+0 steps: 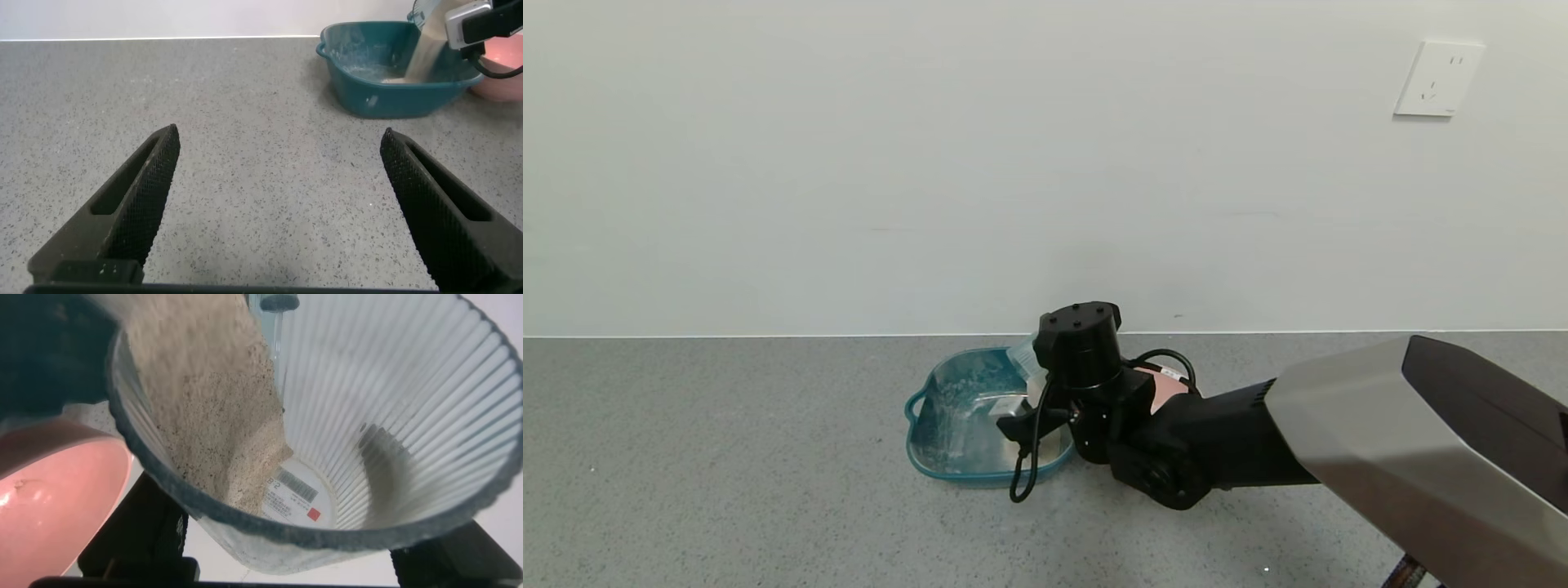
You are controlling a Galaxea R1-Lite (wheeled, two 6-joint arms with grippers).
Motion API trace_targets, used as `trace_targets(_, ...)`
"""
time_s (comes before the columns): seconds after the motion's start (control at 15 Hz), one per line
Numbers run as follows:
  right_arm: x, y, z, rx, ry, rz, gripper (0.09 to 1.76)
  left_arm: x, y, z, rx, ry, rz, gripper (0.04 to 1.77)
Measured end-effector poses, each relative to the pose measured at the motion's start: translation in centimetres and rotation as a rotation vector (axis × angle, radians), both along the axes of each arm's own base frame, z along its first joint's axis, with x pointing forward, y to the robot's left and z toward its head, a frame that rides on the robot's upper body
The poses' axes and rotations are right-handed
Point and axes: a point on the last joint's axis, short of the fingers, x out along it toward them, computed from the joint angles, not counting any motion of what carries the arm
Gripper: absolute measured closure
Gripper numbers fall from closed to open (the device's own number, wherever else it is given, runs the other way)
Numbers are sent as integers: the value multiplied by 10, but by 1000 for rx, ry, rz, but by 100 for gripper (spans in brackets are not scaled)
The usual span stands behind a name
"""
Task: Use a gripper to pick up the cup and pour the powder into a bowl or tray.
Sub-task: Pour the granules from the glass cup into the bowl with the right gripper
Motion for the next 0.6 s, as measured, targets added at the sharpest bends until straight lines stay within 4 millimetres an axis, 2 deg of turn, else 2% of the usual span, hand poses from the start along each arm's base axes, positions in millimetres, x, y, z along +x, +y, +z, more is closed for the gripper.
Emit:
trace_targets(0.47, 3, -6, 12, 61, -33, -5, 50, 0, 0, 0, 0, 0, 0, 5)
trace_targets(0.6, 4, -9, 12, 124, -20, -20, 50, 0, 0, 0, 0, 0, 0, 5)
